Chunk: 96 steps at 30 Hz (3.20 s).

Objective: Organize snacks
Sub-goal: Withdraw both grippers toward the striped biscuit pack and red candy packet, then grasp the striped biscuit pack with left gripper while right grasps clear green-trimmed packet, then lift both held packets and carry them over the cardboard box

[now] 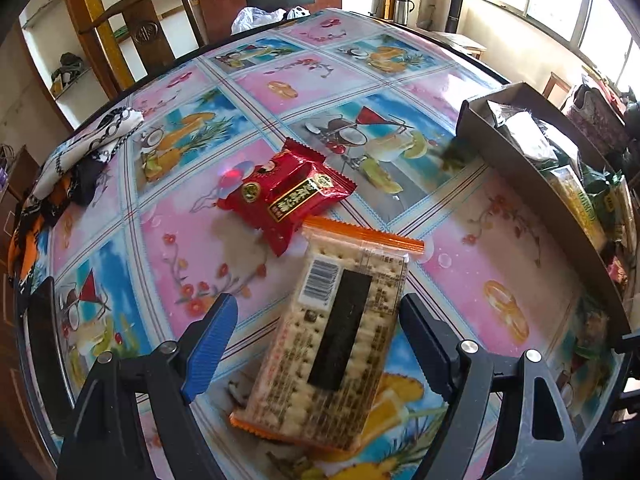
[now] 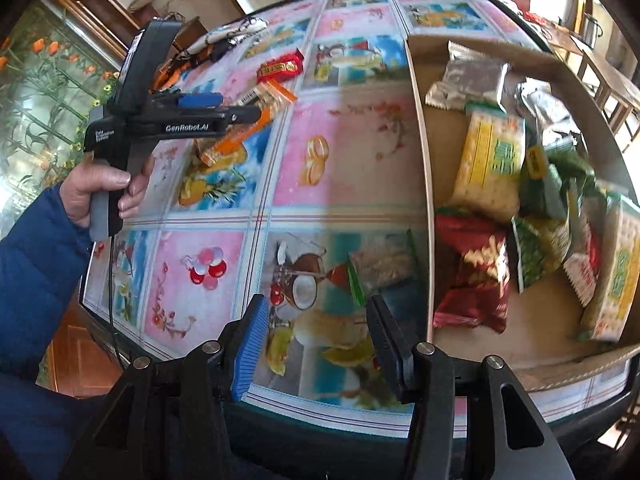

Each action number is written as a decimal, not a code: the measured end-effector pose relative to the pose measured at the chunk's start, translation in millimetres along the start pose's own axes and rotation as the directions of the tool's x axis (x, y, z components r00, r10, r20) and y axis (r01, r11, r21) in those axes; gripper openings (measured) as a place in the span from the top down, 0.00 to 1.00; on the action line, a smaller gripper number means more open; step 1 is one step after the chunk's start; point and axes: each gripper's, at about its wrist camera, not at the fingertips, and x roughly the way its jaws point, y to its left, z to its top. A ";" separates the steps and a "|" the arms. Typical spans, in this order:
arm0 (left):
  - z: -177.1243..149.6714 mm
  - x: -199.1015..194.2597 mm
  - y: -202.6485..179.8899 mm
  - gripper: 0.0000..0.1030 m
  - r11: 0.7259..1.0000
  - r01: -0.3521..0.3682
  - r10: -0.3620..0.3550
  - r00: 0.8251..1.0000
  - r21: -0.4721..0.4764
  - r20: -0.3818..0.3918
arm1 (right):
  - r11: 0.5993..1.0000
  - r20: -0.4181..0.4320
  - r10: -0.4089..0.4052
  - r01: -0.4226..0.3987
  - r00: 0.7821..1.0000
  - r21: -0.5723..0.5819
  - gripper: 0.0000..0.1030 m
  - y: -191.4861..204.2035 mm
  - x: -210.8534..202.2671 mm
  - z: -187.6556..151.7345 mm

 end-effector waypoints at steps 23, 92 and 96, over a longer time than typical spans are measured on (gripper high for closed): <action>-38.6 -10.7 10.5 0.46 0.987 -0.029 0.029 1.000 -0.157 -0.004 | 0.976 -0.001 -0.215 0.215 0.977 -0.020 0.46 16.0 53.8 45.0; -76.5 -44.7 -54.7 0.49 0.951 -0.131 0.138 0.990 -0.279 0.007 | 0.988 0.155 -0.138 0.146 0.978 -0.040 0.70 17.6 8.5 39.6; -67.0 -59.4 -66.8 0.49 0.951 -0.155 0.171 0.985 -0.267 0.037 | 0.993 0.178 -0.107 0.115 0.978 -0.034 0.70 6.4 -1.1 43.4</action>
